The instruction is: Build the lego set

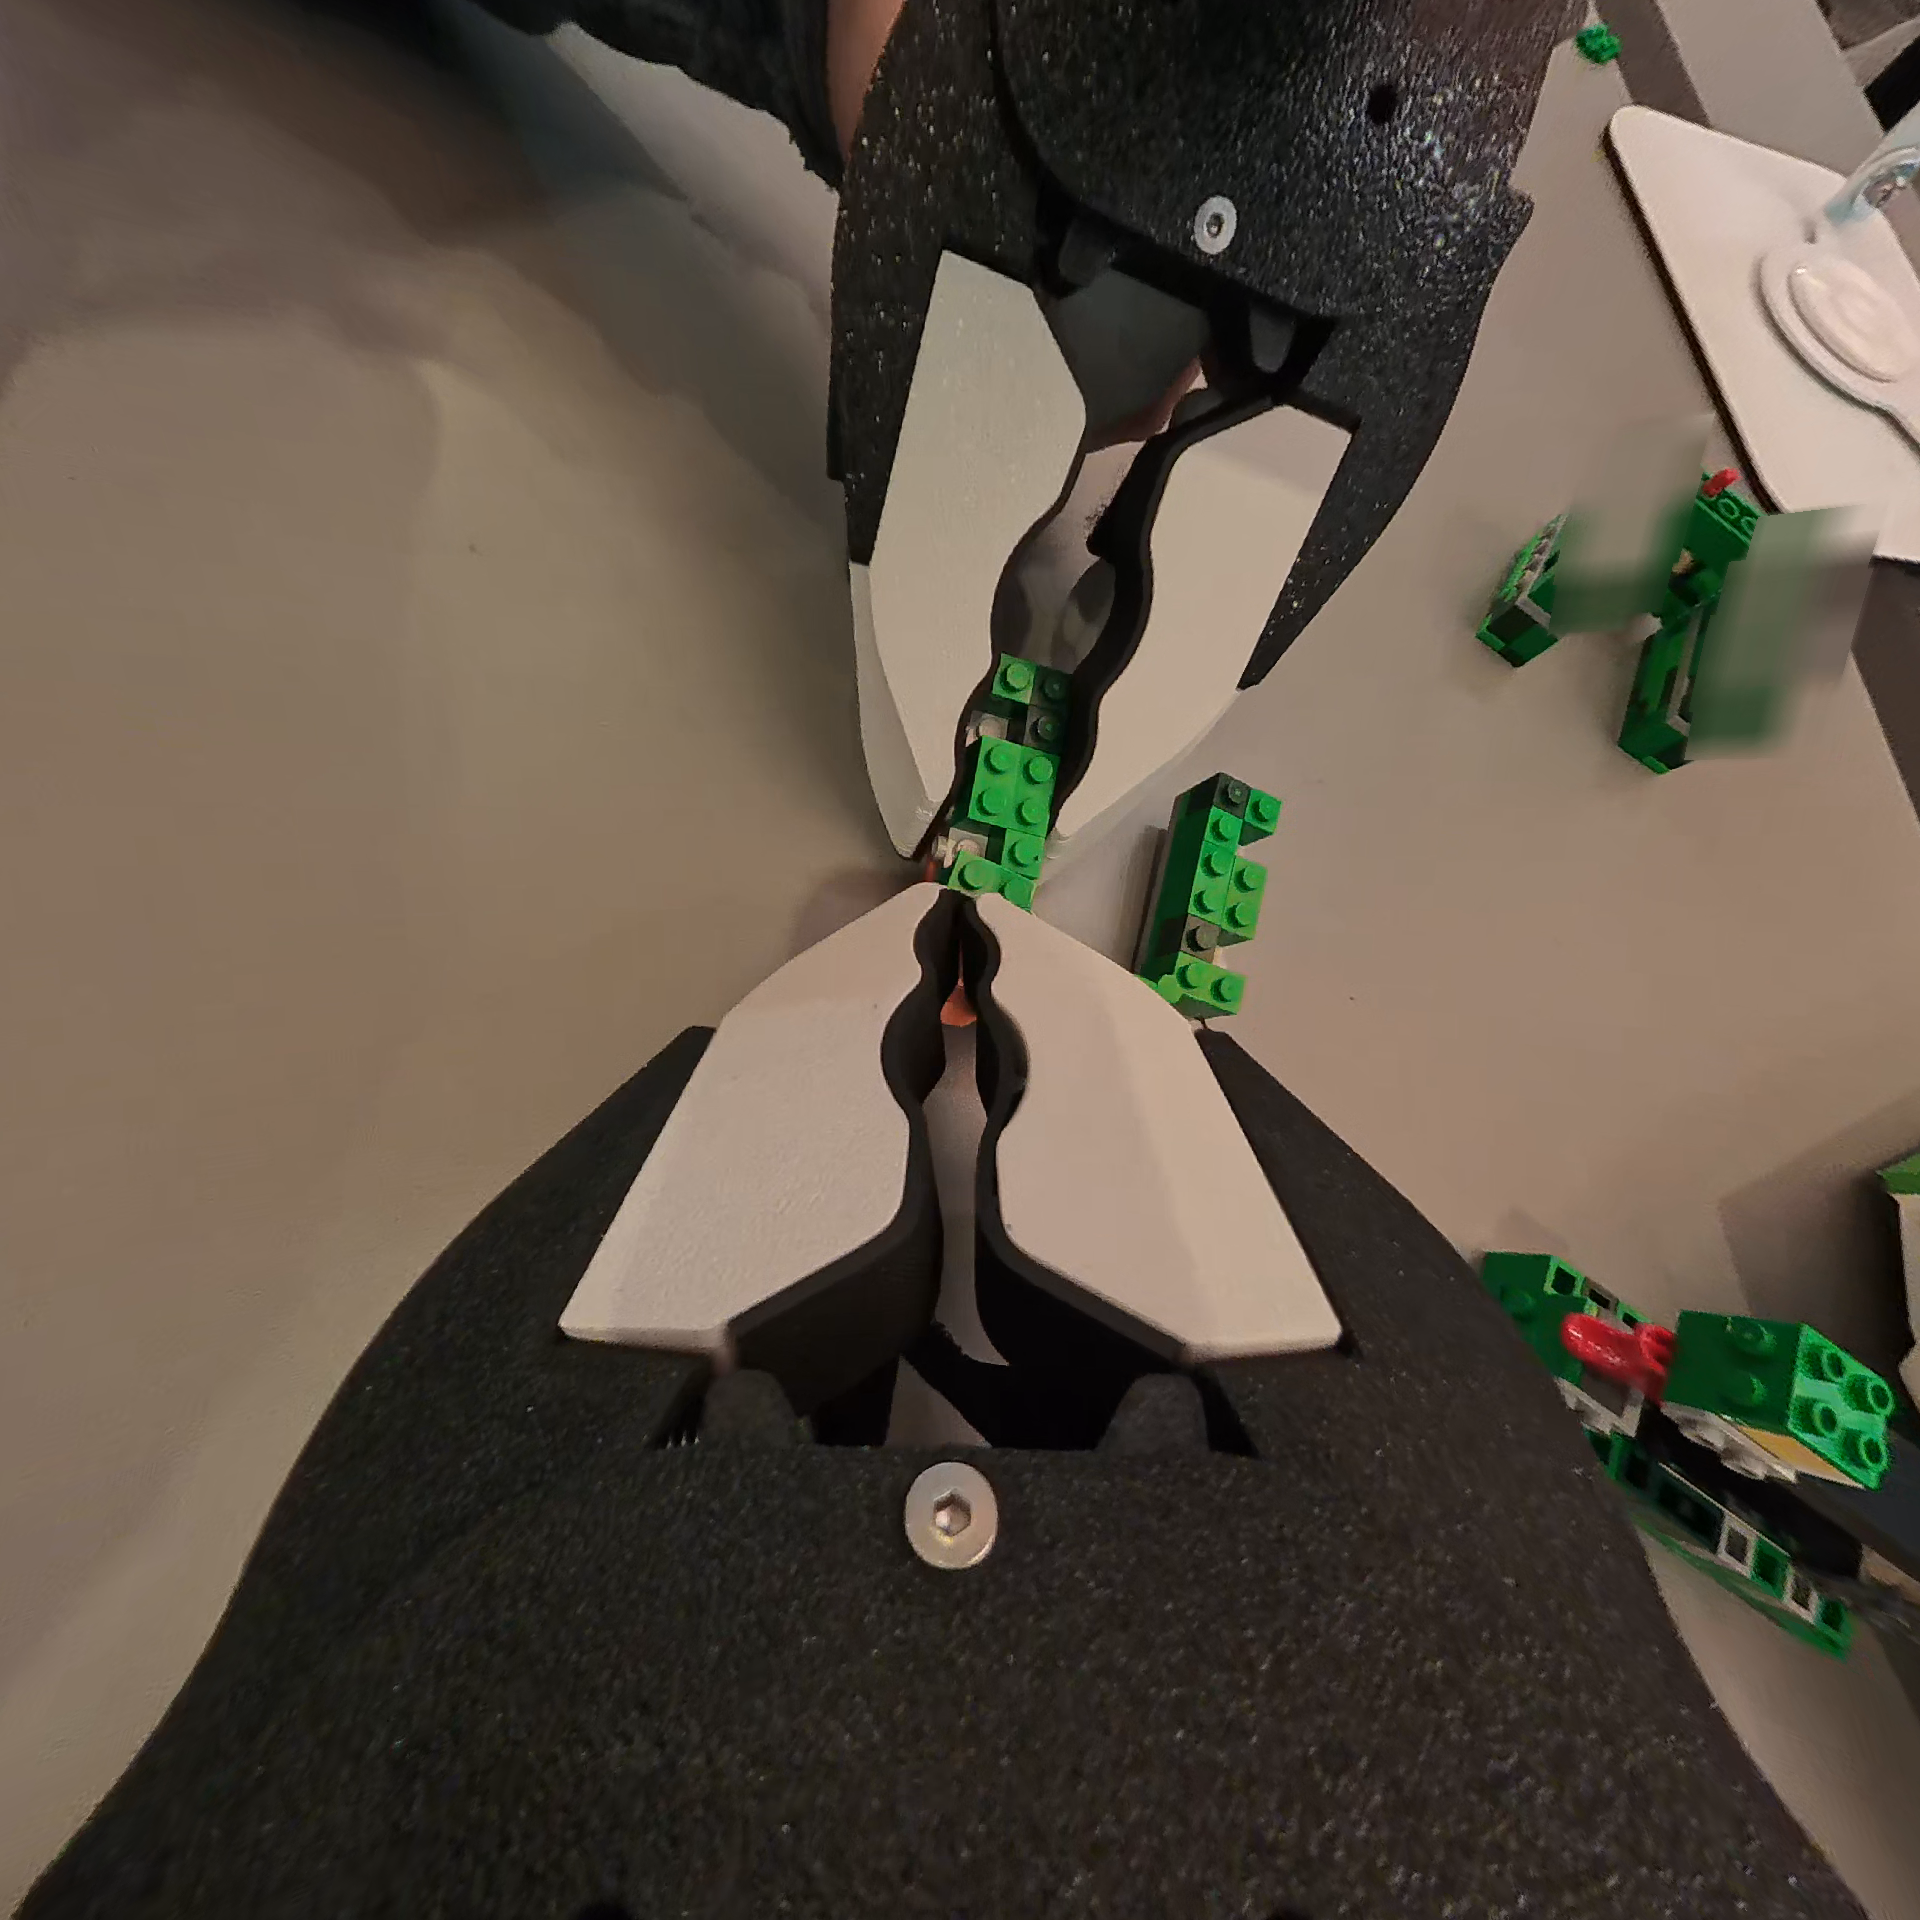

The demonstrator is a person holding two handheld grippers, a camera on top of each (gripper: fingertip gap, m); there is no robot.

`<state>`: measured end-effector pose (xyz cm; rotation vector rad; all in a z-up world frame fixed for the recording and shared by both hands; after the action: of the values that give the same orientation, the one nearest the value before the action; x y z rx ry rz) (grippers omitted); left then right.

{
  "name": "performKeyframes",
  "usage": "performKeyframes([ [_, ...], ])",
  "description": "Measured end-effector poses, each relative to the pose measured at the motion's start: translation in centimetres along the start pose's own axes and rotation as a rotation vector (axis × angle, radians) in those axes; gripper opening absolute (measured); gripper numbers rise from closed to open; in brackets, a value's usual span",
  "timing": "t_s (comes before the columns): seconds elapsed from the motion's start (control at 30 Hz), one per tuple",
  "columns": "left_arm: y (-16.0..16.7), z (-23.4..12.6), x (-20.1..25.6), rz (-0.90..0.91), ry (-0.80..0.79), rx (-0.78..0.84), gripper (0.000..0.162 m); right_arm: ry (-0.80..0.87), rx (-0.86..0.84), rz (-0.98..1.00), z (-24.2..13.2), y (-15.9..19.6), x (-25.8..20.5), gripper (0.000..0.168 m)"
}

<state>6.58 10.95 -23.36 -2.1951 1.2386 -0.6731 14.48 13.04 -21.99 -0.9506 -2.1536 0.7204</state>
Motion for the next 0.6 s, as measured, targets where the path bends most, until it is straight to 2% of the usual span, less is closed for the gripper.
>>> performKeyframes([
  [0.17,0.0,0.0,0.0,0.006,0.013,-0.010,0.019,-0.026,0.000,0.053,0.0,0.1,0.2,0.001],
  [0.4,0.0,0.0,0.0,0.007,0.011,-0.013,0.019,-0.079,-0.016,0.157,-0.1,0.0,0.0,0.017],
  [0.6,-0.1,0.0,0.0,0.012,0.004,-0.017,0.019,-0.065,-0.023,0.189,-0.8,-1.0,0.4,0.018],
])
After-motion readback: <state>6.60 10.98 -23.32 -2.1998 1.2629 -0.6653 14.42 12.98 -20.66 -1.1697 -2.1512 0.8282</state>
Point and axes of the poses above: each gripper's, where its closed fingertips meet, z out along the fingers, y out of its underside, x = y × z across the jaws, the point moved 5 cm from there along -z, back along the fingers, and after that the axes turned 8 degrees about -z, right-handed, at the moved point
